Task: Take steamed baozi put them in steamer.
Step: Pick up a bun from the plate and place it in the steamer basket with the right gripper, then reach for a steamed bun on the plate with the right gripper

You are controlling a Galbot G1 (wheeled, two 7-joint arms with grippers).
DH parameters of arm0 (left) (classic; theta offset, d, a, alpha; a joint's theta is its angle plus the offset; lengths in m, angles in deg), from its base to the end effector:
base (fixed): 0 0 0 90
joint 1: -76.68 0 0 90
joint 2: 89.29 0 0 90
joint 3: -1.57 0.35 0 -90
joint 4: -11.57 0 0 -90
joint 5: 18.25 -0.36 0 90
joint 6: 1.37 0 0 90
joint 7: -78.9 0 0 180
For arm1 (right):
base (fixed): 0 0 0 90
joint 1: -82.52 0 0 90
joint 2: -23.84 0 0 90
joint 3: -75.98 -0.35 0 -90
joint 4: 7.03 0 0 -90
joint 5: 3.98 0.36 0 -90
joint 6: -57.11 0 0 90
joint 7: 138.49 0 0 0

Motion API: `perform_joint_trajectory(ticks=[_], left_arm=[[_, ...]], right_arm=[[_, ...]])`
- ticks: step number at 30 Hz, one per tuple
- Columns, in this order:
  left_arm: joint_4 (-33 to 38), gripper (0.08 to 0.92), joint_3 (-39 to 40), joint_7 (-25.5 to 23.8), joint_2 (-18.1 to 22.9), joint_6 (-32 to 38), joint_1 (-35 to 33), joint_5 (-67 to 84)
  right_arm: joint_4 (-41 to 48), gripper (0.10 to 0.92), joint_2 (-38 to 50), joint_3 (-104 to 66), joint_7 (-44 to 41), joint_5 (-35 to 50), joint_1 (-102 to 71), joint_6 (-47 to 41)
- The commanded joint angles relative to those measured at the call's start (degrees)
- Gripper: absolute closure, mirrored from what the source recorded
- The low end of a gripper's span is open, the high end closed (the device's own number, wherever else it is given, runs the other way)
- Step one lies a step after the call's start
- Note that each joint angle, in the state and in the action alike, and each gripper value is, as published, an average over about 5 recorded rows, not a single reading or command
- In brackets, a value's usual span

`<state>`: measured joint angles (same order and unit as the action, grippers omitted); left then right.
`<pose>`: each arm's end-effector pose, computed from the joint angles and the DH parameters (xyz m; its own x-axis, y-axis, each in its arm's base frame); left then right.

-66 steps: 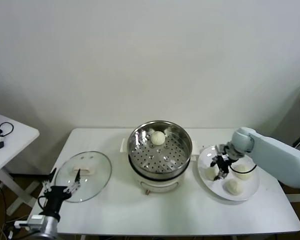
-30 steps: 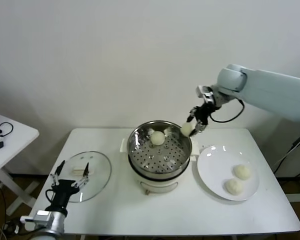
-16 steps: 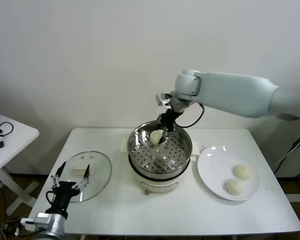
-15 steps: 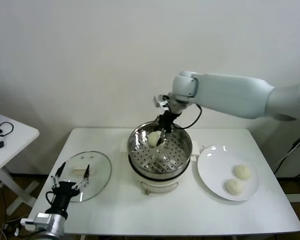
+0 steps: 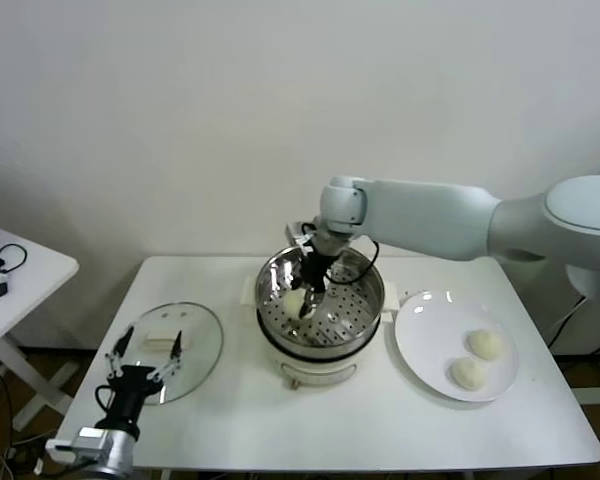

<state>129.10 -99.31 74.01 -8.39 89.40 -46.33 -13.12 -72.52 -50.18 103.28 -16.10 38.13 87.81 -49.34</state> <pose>0.1693 0.0885 -0.3148 -0.9976 -0.0059 0.0684 0.0037 0.9901 0.1401 0.5716 0.1424 -0.0979 0.0356 -0.2940 0.9551 -0.9464 -0.3169 -0.0623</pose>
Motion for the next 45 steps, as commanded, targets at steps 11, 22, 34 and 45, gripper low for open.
perform_joint_trajectory(ticks=[11,22,34,45], left_arm=[[-0.3,0.177,1.4,0.2,2.4,-0.3,0.5,-1.3],[-0.6,0.177,1.1,0.1,2.6,-0.1,0.4,-1.3],[-0.6,0.177,1.1,0.1,2.4,-0.1,0.3,-1.4],[-0.8,0.177,1.0,1.5,1.6,-0.1,0.7,-1.2]], right_arm=[[4.4,0.423,-2.8,-2.5,0.1,-2.7,-3.6,0.5],[5.2,0.419,-2.8,-3.2,0.2,-4.0,-4.5,1.2],[1.3,0.21,1.3,-3.3,-1.5,-3.6,-1.0,2.5],[-9.2,0.203,19.3,-0.2,-11.1,-7.3,13.3,12.3]])
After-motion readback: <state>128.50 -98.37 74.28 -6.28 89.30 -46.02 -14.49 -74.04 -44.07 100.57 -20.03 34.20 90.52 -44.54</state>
